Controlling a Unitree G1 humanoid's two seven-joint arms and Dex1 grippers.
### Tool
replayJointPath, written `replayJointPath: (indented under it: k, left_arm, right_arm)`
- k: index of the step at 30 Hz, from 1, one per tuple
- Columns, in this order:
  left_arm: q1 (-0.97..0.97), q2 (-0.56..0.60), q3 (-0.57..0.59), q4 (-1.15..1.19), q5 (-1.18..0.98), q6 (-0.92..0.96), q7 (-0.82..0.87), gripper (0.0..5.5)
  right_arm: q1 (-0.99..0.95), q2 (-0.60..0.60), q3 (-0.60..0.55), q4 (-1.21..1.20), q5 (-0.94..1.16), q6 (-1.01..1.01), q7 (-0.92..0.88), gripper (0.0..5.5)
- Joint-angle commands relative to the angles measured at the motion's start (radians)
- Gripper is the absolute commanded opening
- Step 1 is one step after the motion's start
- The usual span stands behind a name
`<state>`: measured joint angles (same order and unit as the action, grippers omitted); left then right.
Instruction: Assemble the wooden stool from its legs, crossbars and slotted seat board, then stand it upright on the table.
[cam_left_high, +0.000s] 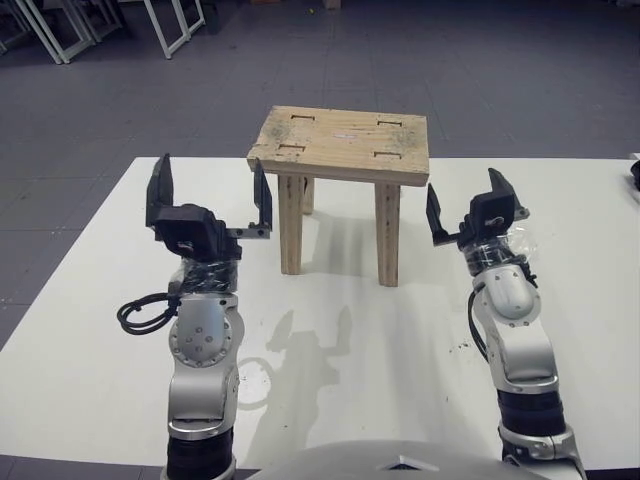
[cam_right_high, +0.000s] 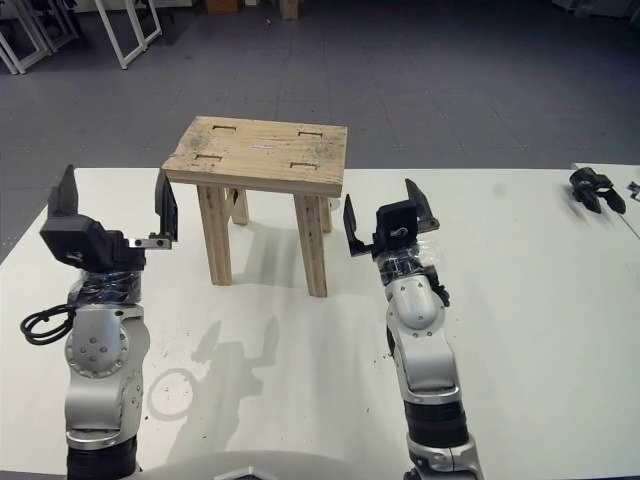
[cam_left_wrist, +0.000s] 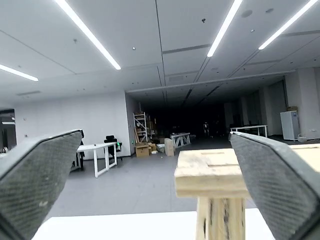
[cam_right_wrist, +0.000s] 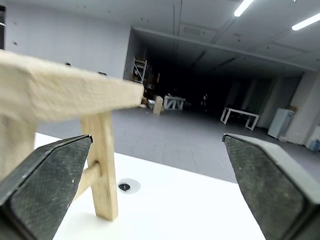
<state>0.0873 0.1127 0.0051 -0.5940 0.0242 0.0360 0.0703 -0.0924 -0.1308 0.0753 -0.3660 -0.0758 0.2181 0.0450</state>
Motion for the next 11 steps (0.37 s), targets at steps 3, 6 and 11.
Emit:
replayJointPath:
  k: [3, 6, 11]
  left_arm:
    - [0.043, -0.03, -0.013, 0.076, -0.009, -0.011, -0.021, 5.46]
    - [0.037, -0.04, -0.017, 0.112, -0.016, -0.004, -0.033, 5.46]
    - [0.047, -0.049, -0.007, 0.141, -0.027, 0.001, -0.038, 5.46]
  right_arm:
    - [0.034, 0.028, 0.029, -0.033, -0.002, 0.028, 0.003, 4.81]
    - [0.038, 0.033, 0.03, -0.025, 0.002, 0.029, 0.007, 4.81]
    - [0.055, 0.043, 0.038, -0.031, 0.012, 0.041, 0.024, 4.81]
